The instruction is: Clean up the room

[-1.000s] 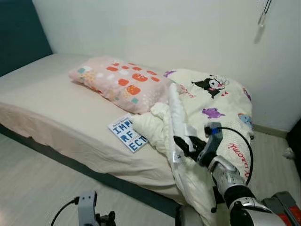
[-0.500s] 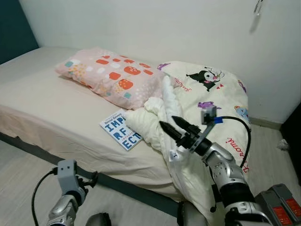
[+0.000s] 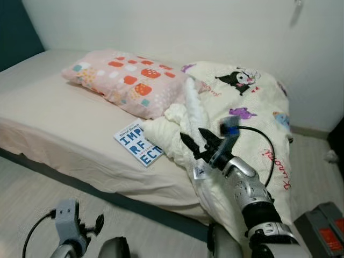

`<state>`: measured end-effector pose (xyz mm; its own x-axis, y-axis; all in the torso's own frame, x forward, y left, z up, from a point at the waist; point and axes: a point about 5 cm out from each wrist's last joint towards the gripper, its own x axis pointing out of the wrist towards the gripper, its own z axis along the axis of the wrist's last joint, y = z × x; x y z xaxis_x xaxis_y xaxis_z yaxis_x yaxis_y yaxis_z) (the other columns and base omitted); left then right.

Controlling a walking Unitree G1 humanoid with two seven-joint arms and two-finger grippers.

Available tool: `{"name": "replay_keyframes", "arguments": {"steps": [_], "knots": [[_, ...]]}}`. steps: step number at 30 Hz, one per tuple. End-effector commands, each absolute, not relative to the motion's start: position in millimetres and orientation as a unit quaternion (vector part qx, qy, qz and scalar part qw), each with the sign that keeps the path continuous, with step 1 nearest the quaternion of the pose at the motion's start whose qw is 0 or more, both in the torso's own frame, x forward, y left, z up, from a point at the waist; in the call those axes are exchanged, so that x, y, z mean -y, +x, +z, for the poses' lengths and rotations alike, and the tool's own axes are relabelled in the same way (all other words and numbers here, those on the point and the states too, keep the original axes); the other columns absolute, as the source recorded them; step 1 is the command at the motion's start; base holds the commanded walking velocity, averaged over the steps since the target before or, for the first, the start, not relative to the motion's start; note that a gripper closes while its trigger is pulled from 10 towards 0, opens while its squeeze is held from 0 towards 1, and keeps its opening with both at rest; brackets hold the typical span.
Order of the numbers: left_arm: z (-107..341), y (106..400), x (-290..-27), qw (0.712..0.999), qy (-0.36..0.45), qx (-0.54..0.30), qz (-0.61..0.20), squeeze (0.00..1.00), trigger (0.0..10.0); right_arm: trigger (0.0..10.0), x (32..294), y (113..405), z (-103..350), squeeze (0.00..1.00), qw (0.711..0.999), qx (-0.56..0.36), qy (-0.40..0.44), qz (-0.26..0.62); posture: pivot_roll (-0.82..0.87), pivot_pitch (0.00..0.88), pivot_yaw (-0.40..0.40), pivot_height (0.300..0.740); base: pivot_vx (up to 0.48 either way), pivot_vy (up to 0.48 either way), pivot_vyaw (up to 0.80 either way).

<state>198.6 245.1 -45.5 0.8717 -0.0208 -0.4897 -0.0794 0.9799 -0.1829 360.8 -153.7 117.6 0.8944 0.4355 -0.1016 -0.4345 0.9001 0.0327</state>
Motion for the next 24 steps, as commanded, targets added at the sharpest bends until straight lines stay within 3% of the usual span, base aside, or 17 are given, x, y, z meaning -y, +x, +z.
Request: {"name": "replay_keyframes", "arguments": {"steps": [1, 7, 15, 22, 23, 24], "knots": [[-45.4, 191.7, -251.9, 0.963, -0.079, -0.257, 0.004, 0.00, 10.0, 10.0, 152.8, 360.1, 106.3, 0.00, 0.974, -0.082, -0.028, 0.208, 0.08, 0.167, 0.052, 0.462, 0.000, 0.000, 0.00], [-49.3, 178.9, -250.9, 0.962, -0.072, -0.261, -0.011, 0.00, 10.0, 10.0, 180.7, 363.5, 100.8, 0.00, 0.979, -0.119, -0.110, 0.122, 0.10, 0.197, 0.061, 0.458, 0.000, 0.000, 0.00], [-53.0, 174.2, -241.8, 0.960, -0.071, -0.268, -0.031, 0.00, 10.0, 10.0, 210.2, 366.2, 113.3, 0.00, 0.990, -0.096, -0.090, 0.043, 0.08, 0.214, 0.067, 0.458, 0.000, 0.000, 0.00], [-53.3, 175.0, -238.7, 0.960, -0.072, -0.267, -0.037, 0.00, 10.0, 10.0, 211.1, 365.2, 111.6, 0.00, 0.990, -0.099, -0.091, 0.043, 0.08, 0.216, 0.065, 0.458, 0.000, 0.000, 0.00], [-53.4, 176.2, -235.4, 0.960, -0.073, -0.266, -0.043, 0.00, 10.0, 3.2, 203.6, 363.7, 108.6, 0.00, 0.990, -0.101, -0.071, 0.075, 0.07, 0.214, 0.065, 0.458, 0.000, 0.000, 0.00], [-53.4, 176.9, -232.6, 0.960, -0.074, -0.265, -0.047, 0.00, 10.0, 0.0, 192.0, 361.7, 104.0, 0.00, 0.984, -0.110, -0.058, 0.124, 0.07, 0.213, 0.063, 0.458, 0.000, 0.000, 0.00]]}}
